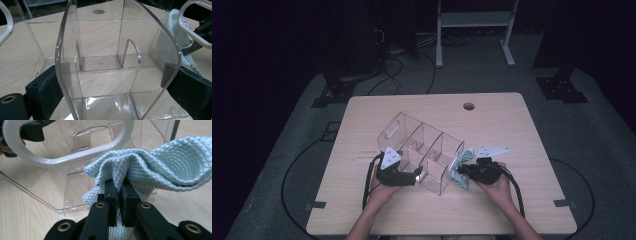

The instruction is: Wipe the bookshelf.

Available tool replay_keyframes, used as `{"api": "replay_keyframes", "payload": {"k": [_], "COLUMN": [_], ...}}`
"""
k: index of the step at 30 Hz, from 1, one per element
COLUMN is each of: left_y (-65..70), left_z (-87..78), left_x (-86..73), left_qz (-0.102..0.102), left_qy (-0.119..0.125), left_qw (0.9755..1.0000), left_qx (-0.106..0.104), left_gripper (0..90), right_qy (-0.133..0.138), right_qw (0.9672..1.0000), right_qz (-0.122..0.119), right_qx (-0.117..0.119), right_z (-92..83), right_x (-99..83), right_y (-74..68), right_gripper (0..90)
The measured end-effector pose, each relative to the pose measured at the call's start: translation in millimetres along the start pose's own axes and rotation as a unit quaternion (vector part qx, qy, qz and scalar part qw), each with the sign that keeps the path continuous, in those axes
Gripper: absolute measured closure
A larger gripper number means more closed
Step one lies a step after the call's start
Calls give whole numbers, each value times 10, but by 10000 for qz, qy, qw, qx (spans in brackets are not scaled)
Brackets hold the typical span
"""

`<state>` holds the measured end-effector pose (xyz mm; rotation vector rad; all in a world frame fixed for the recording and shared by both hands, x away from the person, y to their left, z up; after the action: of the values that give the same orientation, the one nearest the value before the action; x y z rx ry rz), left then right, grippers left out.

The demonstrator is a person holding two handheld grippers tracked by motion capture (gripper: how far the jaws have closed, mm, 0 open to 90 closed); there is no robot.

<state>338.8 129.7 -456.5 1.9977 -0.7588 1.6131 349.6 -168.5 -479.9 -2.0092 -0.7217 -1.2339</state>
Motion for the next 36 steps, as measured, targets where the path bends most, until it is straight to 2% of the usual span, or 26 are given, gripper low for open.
{"api": "replay_keyframes", "payload": {"k": [10,13,17,21,22,26,27,29,30,36], "left_y": [-6,-10,-15,-20,-25,-13,-15,-16,-23,-26], "left_z": [-4,-5,-9,-16,-17,-13,-10,-8,-6,-17], "left_x": [-1,-1,4,7,6,9,10,9,8,9], "left_qz": [-42,-35,-8,3,-6,14,22,17,8,39], "left_qy": [31,28,27,5,14,12,12,13,17,2], "left_qw": [10000,10000,10000,10000,10000,10000,10000,10000,10000,10000], "left_qx": [-51,-53,-54,-9,-20,-5,2,24,19,-1], "left_gripper": [49,49,49,50,52,53,51,50,51,53], "right_qy": [-9,-32,-34,-220,-210,-249,-286,-310,-369,-388], "right_qw": [10000,9999,10000,9987,9986,9993,9993,9992,9984,9983], "right_qz": [40,-87,-19,-454,-486,-277,-196,-195,-326,-251], "right_qx": [3,44,79,18,56,57,103,165,283,366], "right_z": [4,-3,15,51,57,78,83,84,91,90], "right_x": [-19,2,-16,-63,-72,-101,-116,-120,-133,-139], "right_y": [2,-78,-45,-183,-191,-102,-123,-158,-247,-243], "right_gripper": [849,849,849,849,849,849,849,849,849,850]}}
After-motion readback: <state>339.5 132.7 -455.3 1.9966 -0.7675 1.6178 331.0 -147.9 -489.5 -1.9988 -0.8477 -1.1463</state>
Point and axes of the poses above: each handheld gripper's, and its own axes: z roughly forward along the jaws, x roughly out of its top, y roughly to its right, the point moved 2 cm from there along z, roughly forward along the jaws, and after that the axes turned 14 degrees about y, right-handed, at the moved point
